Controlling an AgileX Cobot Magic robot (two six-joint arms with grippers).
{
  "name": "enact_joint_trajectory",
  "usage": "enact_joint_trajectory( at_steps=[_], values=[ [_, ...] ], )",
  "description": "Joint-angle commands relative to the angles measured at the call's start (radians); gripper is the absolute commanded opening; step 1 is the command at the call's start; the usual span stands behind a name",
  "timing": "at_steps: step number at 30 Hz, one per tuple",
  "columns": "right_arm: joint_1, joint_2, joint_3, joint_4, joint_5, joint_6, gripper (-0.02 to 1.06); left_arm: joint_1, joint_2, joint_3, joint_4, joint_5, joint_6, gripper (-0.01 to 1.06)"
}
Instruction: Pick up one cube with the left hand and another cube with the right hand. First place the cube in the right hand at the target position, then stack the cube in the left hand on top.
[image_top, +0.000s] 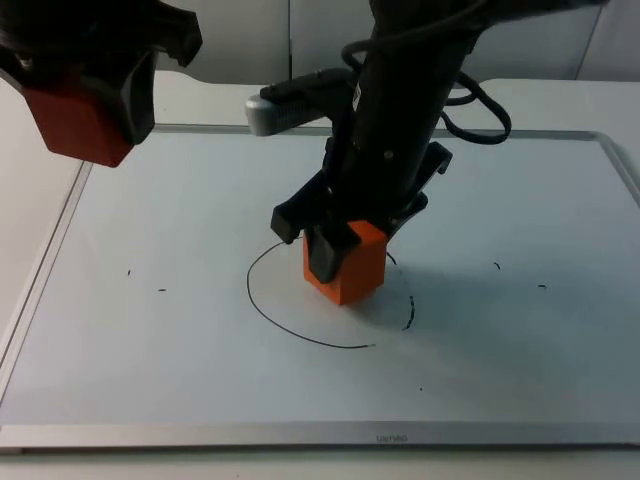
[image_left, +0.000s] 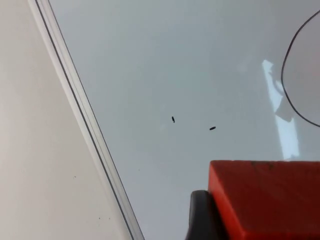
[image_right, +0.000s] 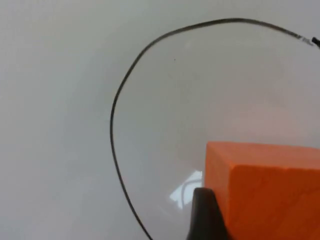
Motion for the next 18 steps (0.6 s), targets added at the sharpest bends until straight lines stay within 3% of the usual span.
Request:
enact_joint_trajectory(
  at_steps=[1,15,17,18],
  values=[
    [0.003,0.012,-0.007,0.004,-0.015,-0.009,0.00,-0.002,-0.010,-0.005,-0.017,-0.012,0.004,0.00],
    [0.010,0.025,-0.007,-0.006,-0.028,-0.011,0.00,-0.002,-0.010,-0.005,-0.017,-0.011,0.004,0.00],
    [0.010,0.025,-0.007,-0.006,-0.023,-0.011,0.10,-0.002,-0.010,-0.005,-0.017,-0.010,0.004,0.00],
    [0.010,0.025,-0.007,-0.006,-0.023,-0.011,0.10,-0.002,-0.010,-0.005,-0.017,-0.010,0.004,0.00]
  ],
)
